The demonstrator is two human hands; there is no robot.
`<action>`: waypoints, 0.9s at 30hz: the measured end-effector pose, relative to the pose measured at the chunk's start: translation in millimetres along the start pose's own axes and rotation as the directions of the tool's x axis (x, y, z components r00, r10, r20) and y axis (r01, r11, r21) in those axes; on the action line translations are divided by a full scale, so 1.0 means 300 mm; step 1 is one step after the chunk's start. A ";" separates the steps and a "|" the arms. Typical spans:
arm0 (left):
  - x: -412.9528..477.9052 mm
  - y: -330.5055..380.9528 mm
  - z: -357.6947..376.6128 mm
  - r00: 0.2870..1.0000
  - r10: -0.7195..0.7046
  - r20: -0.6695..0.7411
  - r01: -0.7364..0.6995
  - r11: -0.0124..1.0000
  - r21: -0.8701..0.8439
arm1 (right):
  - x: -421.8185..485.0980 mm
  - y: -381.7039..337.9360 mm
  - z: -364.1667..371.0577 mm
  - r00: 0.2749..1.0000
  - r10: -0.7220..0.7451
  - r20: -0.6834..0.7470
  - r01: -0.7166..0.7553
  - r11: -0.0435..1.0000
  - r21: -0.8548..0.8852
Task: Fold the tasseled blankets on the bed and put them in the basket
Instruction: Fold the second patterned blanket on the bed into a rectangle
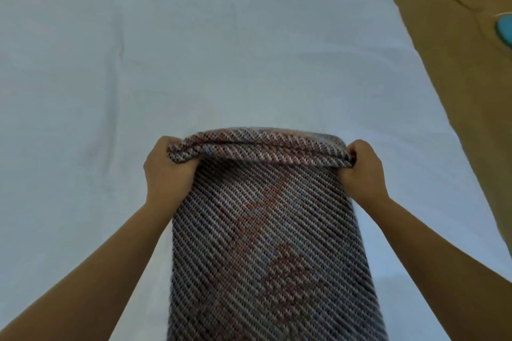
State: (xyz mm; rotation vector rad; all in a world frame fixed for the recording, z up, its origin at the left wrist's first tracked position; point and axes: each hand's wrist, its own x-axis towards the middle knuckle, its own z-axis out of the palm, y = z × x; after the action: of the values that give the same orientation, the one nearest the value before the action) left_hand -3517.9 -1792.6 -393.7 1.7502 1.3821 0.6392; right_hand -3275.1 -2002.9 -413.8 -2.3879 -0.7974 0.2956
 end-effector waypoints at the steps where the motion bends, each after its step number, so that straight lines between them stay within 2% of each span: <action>1: -0.037 -0.006 -0.021 1.000 0.012 0.001 -0.012 1.000 0.011 | -0.029 0.007 -0.017 1.000 -0.017 -0.006 0.017 1.000 -0.021; 7: -0.321 -0.068 -0.164 0.989 0.130 0.077 -0.139 0.981 0.134 | -0.250 0.017 -0.131 0.983 -0.184 0.018 0.184 0.979 -0.089; 13: -0.642 -0.143 -0.256 0.943 0.270 0.194 -0.316 0.909 0.271 | -0.533 0.104 -0.234 0.947 -0.321 0.031 0.321 0.934 -0.153; 20: -0.947 -0.244 -0.297 0.924 0.217 0.316 -0.342 0.840 0.421 | -0.823 0.217 -0.297 0.890 -0.408 0.204 0.448 0.865 -0.227; 24: -1.048 -0.289 -0.310 0.887 0.281 0.367 -0.452 0.696 0.559 | -0.939 0.272 -0.288 0.880 -0.378 0.289 0.449 0.859 -0.244; 27: -1.091 -0.328 -0.300 0.911 0.224 0.347 -0.410 0.590 0.696 | -0.976 0.298 -0.264 0.875 -0.320 0.363 0.443 0.832 -0.334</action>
State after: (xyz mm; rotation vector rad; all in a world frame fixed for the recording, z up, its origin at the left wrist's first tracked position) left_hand -3733.5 -2072.7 -397.0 2.7021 1.2534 -0.0280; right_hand -3435.6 -2274.9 -398.6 -2.5077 -1.5984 0.3460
